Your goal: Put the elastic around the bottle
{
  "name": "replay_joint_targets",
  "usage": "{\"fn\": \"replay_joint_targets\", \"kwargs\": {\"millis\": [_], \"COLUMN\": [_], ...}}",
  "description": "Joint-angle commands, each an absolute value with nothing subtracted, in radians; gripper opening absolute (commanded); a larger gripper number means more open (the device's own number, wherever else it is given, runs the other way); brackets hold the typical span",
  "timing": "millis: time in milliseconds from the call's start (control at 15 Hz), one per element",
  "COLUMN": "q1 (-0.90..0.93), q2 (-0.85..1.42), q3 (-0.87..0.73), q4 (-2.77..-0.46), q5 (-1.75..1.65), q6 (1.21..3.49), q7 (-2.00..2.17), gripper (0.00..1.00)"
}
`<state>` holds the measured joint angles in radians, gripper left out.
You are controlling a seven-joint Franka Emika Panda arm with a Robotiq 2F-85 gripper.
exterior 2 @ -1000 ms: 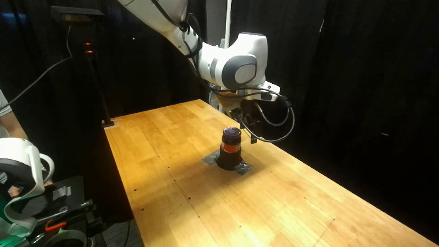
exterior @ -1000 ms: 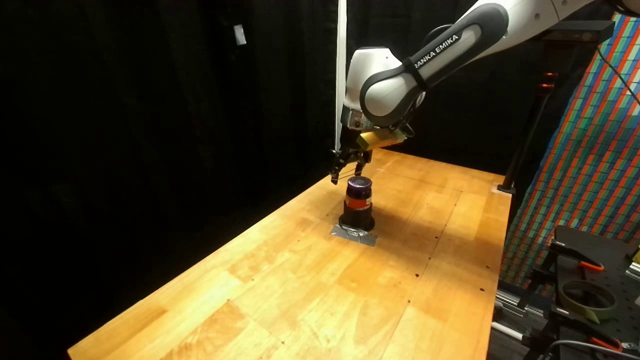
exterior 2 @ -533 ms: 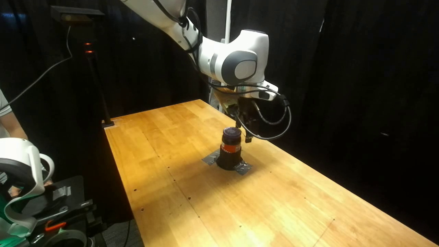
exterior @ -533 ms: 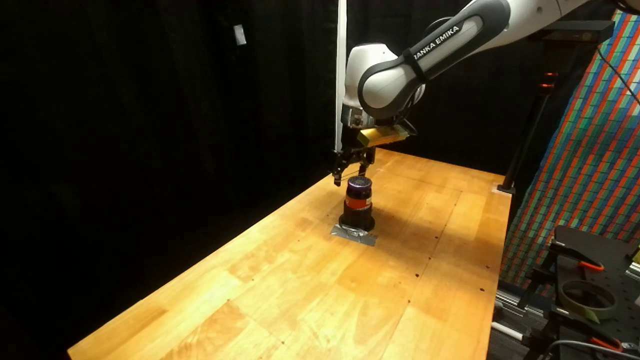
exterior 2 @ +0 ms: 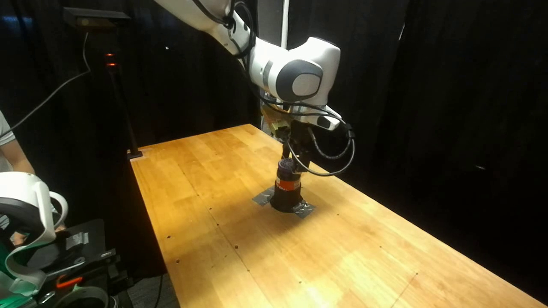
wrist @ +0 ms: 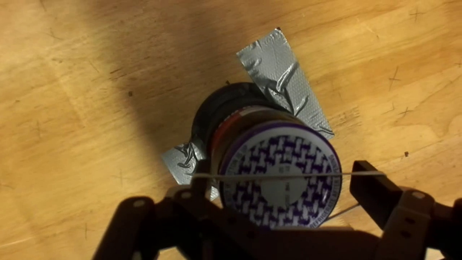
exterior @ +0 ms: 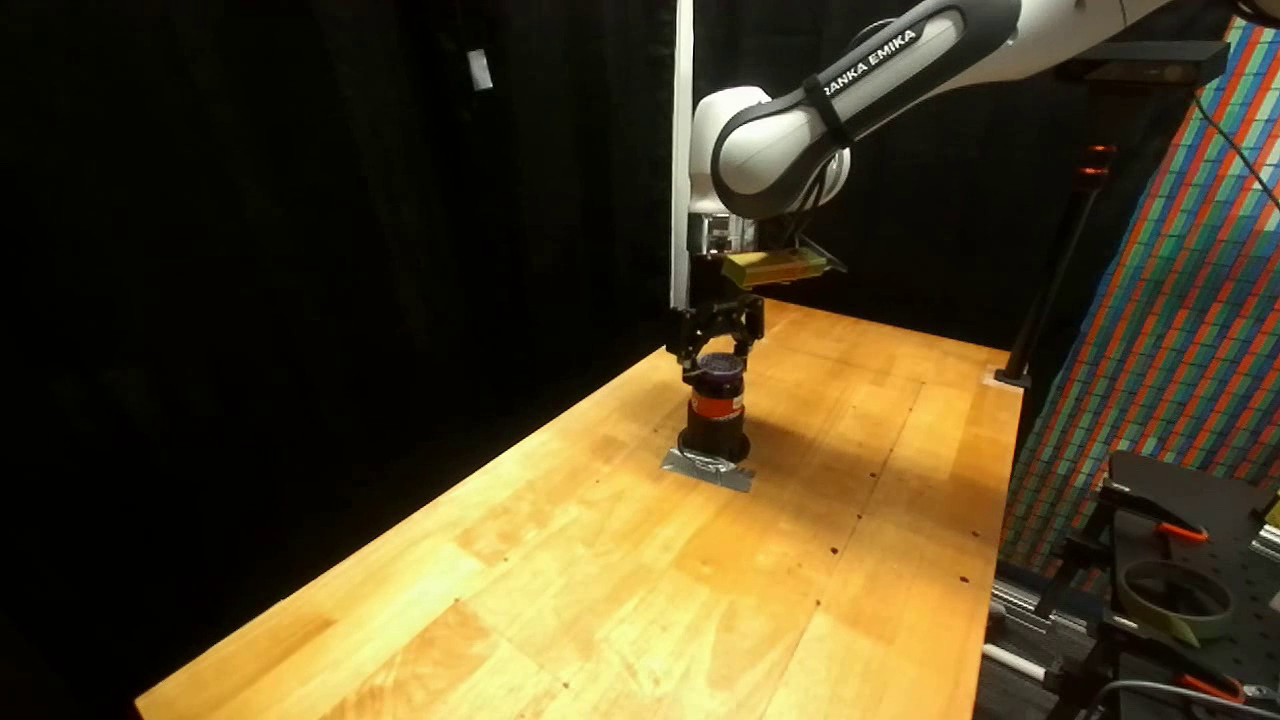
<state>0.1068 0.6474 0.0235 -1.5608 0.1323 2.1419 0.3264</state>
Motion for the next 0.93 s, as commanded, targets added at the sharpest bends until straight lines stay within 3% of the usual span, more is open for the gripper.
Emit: {"fn": "replay_joint_targets", "kwargs": {"millis": [0, 867], "q1": [0.087, 0.058], "q2": [0.652, 0.517], "q3": [0.038, 0.078], "q4": [-1.564, -1.796], "q5": [0.171, 0.238], "q6": [2.146, 2.239], "q7": [0.296, 0.175], "gripper": [1.00, 1.00]}}
